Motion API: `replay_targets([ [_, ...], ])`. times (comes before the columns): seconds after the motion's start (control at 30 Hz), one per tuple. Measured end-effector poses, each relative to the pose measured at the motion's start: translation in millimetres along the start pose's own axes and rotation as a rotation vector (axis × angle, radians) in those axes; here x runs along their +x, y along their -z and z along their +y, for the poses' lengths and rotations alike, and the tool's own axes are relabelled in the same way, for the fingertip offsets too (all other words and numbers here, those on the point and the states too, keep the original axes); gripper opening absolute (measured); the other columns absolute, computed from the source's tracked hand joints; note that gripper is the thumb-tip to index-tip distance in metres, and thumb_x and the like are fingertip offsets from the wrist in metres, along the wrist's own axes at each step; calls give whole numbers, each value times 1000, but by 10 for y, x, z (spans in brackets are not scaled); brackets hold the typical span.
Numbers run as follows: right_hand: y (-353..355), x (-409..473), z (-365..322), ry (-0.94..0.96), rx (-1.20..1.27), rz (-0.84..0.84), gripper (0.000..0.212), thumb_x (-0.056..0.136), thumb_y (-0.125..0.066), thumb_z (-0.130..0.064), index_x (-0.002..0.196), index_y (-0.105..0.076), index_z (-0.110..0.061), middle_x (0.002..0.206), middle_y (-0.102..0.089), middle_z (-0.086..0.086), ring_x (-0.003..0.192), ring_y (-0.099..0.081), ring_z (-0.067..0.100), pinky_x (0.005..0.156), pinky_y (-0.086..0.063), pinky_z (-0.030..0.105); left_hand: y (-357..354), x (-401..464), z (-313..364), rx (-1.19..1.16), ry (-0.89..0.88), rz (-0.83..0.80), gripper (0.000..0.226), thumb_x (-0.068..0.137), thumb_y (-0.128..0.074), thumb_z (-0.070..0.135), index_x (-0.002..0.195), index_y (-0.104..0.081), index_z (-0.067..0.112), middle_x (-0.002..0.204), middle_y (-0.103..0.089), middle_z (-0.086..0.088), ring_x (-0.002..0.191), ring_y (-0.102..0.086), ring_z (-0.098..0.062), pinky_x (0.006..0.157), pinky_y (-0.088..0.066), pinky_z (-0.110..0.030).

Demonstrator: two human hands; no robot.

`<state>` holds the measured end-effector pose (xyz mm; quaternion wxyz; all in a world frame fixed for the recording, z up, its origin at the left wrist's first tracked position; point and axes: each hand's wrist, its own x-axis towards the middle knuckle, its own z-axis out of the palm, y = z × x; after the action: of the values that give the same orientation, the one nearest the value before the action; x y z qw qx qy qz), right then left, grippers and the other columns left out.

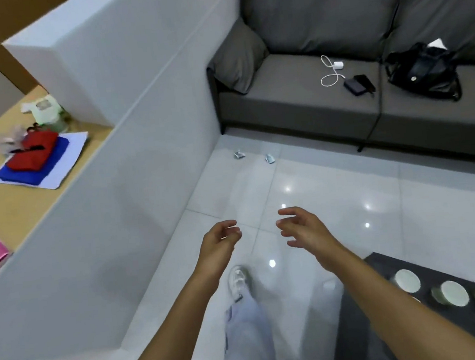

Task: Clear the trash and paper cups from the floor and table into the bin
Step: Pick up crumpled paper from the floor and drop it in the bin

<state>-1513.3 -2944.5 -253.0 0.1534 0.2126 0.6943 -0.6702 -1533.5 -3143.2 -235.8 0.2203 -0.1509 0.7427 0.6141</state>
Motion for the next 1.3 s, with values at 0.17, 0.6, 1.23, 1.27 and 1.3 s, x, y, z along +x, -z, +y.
replay_targets([
  [0.17, 28, 1293, -514, -50, 42, 100, 21, 89, -64, -23, 110, -61, -26, 111, -62, 7, 103, -62, 22, 92, -52, 38, 54, 1457, 572, 11, 16, -52, 21, 89, -61, 15, 108, -64, 24, 111, -66, -2, 108, -60, -17, 100, -48, -38],
  [0.6, 554, 3881, -1708, -181, 145, 255, 25, 89, -64, -20, 112, -60, -23, 110, -64, 9, 98, -62, 20, 86, -52, 34, -253, 4370, 2193, 129, 76, -146, 21, 89, -61, 15, 109, -63, 22, 112, -65, -5, 108, -60, -17, 102, -45, -38],
  [1.23, 1643, 7862, -2089, -404, 25, 263, 35, 85, -69, -21, 117, -56, -26, 119, -56, 2, 102, -58, 19, 84, -49, 30, -1311, 8046, 2849, 139, 319, -8, 20, 90, -59, 9, 109, -64, 15, 104, -65, -5, 98, -61, -16, 95, -48, -32],
  [1.27, 1633, 8046, -1937, -425, 28, 278, 37, 84, -70, -21, 118, -56, -26, 120, -55, 2, 101, -58, 19, 83, -48, 28, -1335, 8229, 2725, 147, 330, -9, 19, 90, -59, 8, 107, -64, 16, 104, -66, -4, 96, -61, -15, 94, -48, -31],
  [1.3, 1620, 8226, -1764, -450, 25, 292, 39, 84, -70, -21, 119, -56, -26, 120, -55, 1, 101, -58, 19, 82, -47, 28, -1364, 8404, 2583, 156, 344, -16, 19, 90, -59, 8, 107, -64, 16, 102, -66, -3, 94, -61, -14, 93, -48, -30],
])
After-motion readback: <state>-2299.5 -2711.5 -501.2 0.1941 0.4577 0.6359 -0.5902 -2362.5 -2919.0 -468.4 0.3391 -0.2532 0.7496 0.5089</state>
